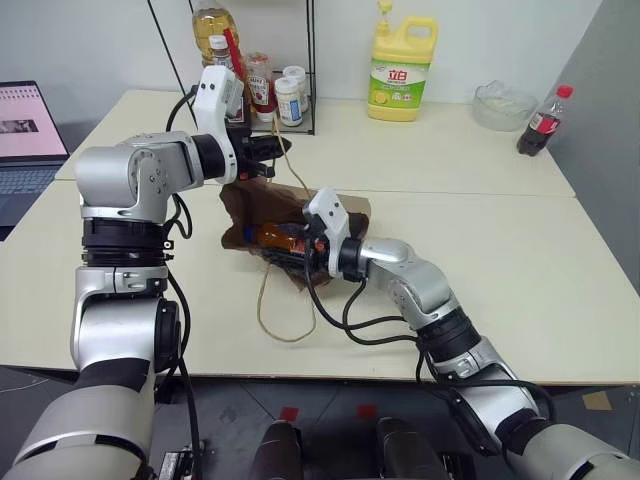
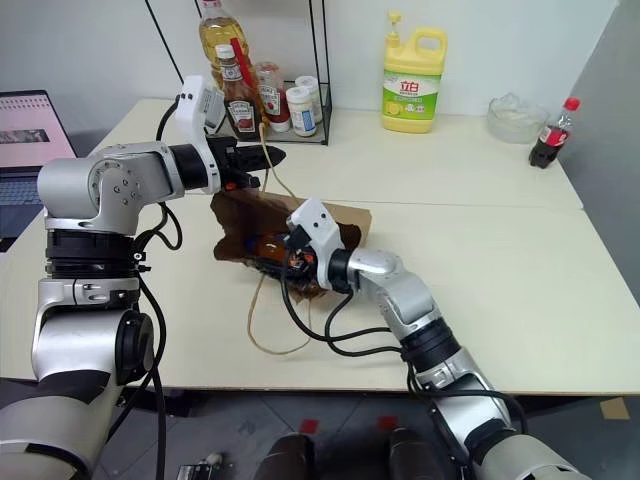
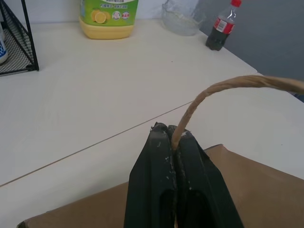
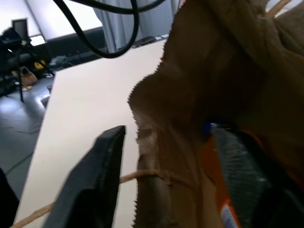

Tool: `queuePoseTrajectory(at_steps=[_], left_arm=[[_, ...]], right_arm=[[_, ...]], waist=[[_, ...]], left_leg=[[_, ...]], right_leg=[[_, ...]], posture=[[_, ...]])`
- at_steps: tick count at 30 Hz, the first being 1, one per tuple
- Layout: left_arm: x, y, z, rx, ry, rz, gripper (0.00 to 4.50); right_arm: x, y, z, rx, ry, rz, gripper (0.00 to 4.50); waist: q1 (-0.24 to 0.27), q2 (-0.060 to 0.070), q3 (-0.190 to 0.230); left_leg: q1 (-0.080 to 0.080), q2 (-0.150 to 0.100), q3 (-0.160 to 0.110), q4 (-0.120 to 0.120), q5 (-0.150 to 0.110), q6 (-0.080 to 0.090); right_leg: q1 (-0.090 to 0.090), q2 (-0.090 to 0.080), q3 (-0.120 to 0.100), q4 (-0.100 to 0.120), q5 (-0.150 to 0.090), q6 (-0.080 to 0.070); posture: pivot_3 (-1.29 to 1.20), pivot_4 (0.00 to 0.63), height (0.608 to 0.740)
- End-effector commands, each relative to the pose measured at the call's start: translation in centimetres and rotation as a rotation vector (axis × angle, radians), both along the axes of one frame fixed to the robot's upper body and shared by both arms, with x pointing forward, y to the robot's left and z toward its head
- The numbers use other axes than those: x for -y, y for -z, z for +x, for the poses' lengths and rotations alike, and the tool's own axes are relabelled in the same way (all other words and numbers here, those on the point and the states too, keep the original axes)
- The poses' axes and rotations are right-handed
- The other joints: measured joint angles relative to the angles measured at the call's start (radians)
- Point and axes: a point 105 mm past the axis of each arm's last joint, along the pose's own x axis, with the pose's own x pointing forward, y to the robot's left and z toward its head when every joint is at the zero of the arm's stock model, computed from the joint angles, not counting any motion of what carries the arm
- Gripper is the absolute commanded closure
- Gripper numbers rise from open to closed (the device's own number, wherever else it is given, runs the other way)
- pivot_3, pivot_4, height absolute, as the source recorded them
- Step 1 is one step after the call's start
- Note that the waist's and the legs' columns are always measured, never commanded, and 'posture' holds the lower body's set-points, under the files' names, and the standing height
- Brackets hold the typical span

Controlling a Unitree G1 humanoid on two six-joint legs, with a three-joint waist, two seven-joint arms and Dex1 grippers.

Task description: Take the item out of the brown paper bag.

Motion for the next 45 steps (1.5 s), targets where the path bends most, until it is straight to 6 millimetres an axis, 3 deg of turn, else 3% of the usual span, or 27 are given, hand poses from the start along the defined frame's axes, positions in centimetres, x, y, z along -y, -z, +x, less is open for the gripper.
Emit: queuePoseTrajectory(at_steps=[1, 6, 9, 14, 21, 25, 35, 41, 45], left_arm=[[0.1, -1.6, -0.3, 0.055, 0.008, -0.019, 4.5], [0.4, -1.5, -0.2, 0.052, 0.018, -0.021, 4.5], [0.7, -1.5, -0.2, 0.05, 0.027, -0.021, 4.5], [1.0, -1.5, -0.2, 0.054, 0.037, -0.019, 4.5], [0.9, -1.3, -0.3, 0.047, 0.039, -0.021, 4.5], [0.9, -1.3, -0.2, 0.047, 0.037, -0.024, 4.5], [0.9, -1.0, -0.4, 0.041, 0.036, -0.028, 4.5], [1.1, -0.8, -0.5, 0.04, 0.041, -0.03, 4.5], [1.2, -0.8, -0.5, 0.043, 0.042, -0.031, 4.5]], right_arm=[[0.2, -1.7, 0.2, 0.091, 0.053, -0.011, 2.72], [0.8, -1.7, 1.2, 0.146, 0.141, -0.073, 4.49], [1.1, -1.0, 2.1, 0.289, 0.184, -0.242, 4.49], [2.3, 2.0, 3.1, 0.479, 0.177, -0.522, 4.49], [3.0, 2.9, 2.9, 0.573, 0.117, -0.637, 4.49], [2.9, 2.9, 3.2, 0.592, 0.105, -0.663, 3.61], [2.6, 1.6, 6.3, 0.626, 0.189, -0.686, 0.05], [2.7, 2.8, 7.4, 0.628, 0.169, -0.771, 0.01], [3.4, 4.8, 7.6, 0.557, 0.139, -0.838, 0.01]], waist=[[0.0, 0.0, 0.0], [0.0, 0.0, 0.0], [-0.001, 0.0, 0.0], [0.0, 0.0, 0.0], [0.0, 0.0, 0.0], [0.001, 0.0, 0.0], [-0.001, 0.0, 0.0], [-0.003, 0.0, 0.0], [-0.003, 0.0, 0.0]], left_leg=[[0.0, 0.0, 0.0, 0.0, 0.0, 0.0], [0.0, 0.0, 0.0, 0.0, 0.0, 0.0], [0.0, 0.0, 0.0, 0.0, 0.0, 0.0], [0.0, 0.0, 0.0, 0.0, 0.0, 0.0], [0.0, 0.0, 0.0, 0.0, 0.0, 0.0], [0.0, 0.0, 0.0, 0.0, 0.0, -0.001], [0.0, 0.0, 0.0, 0.0, 0.001, -0.002], [0.0, 0.0, 0.0, -0.001, 0.001, -0.002], [0.001, 0.0, 0.0, -0.001, 0.001, -0.002]], right_leg=[[0.0, 0.0, 0.0, 0.0, 0.0, 0.0], [0.0, 0.0, 0.0, 0.0, 0.0, 0.0], [0.0, 0.0, 0.0, 0.0, 0.0, 0.0], [0.0, 0.0, 0.0, -0.001, 0.0, 0.0], [0.0, 0.0, 0.0, -0.001, 0.0, 0.0], [0.0, 0.0, 0.0, -0.001, 0.0, 0.0], [0.0, 0.0, 0.0, 0.0, 0.0, 0.0], [0.0, 0.0, 0.0, 0.0, 0.0, 0.0], [0.0, 0.0, 0.0, 0.0, 0.0, 0.0]], posture=[[0.0, 0.15, 0.74], [0.0, 0.15, 0.74], [0.0, 0.15, 0.74], [0.0, 0.15, 0.74], [0.0, 0.15, 0.74], [0.0, 0.15, 0.74], [0.0, 0.15, 0.74], [0.0, 0.15, 0.74], [0.0, 0.15, 0.74]])
